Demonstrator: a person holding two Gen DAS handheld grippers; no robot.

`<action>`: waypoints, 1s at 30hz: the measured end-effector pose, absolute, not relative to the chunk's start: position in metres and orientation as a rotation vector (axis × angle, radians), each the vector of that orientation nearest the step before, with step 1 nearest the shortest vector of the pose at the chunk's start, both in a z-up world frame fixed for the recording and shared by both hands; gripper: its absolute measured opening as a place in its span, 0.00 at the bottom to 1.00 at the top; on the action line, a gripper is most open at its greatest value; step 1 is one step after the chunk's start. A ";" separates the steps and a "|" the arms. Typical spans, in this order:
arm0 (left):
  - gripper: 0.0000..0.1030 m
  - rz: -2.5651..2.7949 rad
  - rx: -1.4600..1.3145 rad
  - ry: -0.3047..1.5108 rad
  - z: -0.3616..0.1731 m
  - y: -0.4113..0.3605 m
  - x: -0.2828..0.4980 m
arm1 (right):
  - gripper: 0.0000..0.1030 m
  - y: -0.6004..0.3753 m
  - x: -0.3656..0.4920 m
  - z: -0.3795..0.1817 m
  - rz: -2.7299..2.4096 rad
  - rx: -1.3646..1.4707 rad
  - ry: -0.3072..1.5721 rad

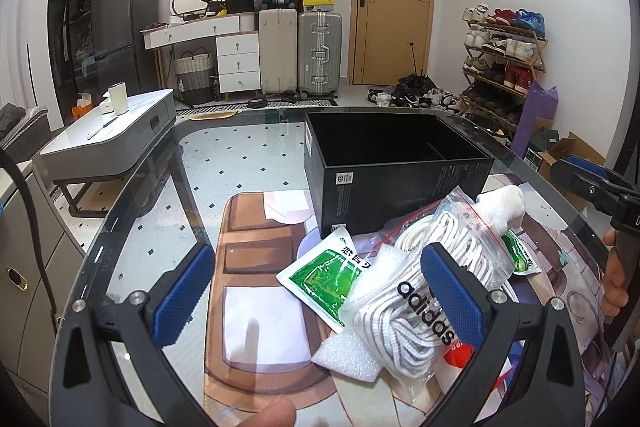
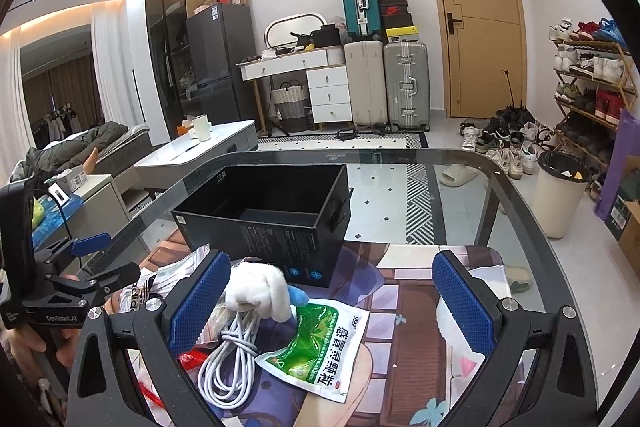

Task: Organize soft objects
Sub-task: 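Reach the left gripper to the adidas lace bag while the right gripper reaches the green sachet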

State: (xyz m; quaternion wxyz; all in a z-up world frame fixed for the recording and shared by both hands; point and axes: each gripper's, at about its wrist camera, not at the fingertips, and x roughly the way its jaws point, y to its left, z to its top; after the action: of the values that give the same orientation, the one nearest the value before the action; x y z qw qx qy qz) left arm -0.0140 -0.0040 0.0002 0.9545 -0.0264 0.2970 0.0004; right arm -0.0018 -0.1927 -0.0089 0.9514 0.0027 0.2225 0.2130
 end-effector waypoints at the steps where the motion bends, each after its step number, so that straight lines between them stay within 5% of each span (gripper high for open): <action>1: 1.00 -0.005 -0.054 0.608 0.001 -0.005 -0.015 | 0.99 -0.191 -0.003 -0.009 0.443 -0.006 0.462; 15: 1.00 -0.130 0.015 0.668 0.006 -0.024 -0.021 | 1.00 -0.174 -0.019 -0.018 0.539 -0.233 0.553; 30: 1.00 -0.258 0.145 0.731 0.010 -0.050 -0.009 | 1.00 -0.193 0.011 -0.036 0.482 -0.088 0.752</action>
State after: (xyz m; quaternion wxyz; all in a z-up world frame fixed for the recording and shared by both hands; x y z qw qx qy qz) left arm -0.0089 -0.0499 0.0104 0.9232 0.0706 0.3562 -0.1258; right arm 0.0107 -0.1931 -0.0357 0.9010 -0.0427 0.3634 0.2330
